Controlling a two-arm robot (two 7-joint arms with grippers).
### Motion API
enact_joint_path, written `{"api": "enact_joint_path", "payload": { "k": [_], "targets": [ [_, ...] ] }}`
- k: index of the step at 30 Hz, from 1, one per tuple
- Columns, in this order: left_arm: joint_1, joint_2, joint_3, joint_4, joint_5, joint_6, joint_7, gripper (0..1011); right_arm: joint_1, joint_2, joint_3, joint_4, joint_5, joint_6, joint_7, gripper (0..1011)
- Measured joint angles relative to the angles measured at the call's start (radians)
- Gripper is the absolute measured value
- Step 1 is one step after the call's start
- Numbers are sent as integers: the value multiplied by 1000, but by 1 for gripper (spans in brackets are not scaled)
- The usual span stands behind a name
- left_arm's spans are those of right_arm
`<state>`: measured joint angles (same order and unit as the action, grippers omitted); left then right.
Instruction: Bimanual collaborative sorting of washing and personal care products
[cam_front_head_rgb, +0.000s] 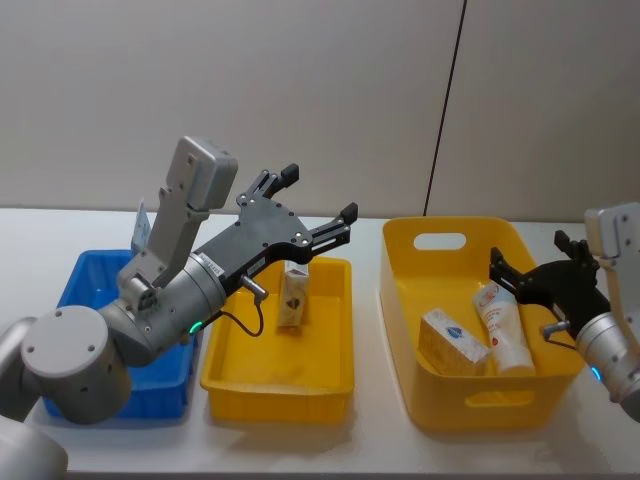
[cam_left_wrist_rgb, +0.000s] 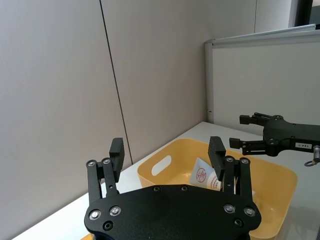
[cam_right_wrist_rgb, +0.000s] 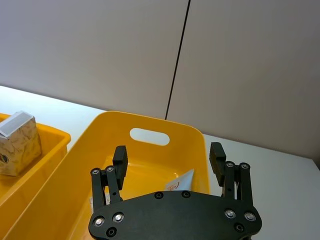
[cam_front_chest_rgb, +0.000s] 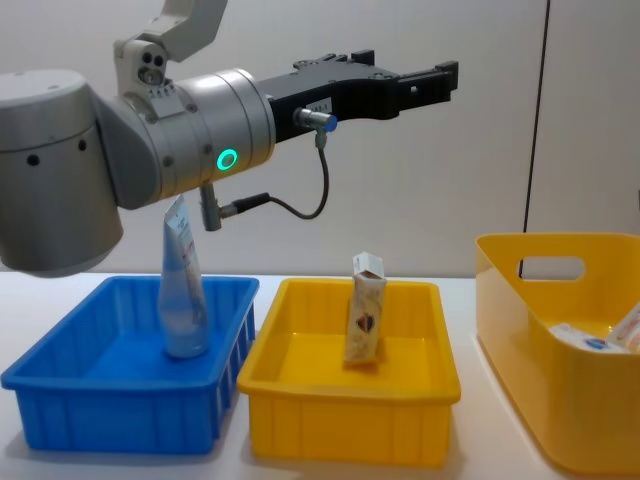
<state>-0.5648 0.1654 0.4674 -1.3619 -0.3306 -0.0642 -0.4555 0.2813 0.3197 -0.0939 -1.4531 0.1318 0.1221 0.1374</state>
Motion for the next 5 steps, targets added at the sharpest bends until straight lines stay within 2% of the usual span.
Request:
{"api": "enact_joint_path", "payload": {
  "k": [5],
  "targets": [
    [0,0,0,0,0,0,0,1002,-2,0,3,-1,0,2,-2,1002]
  ]
}}
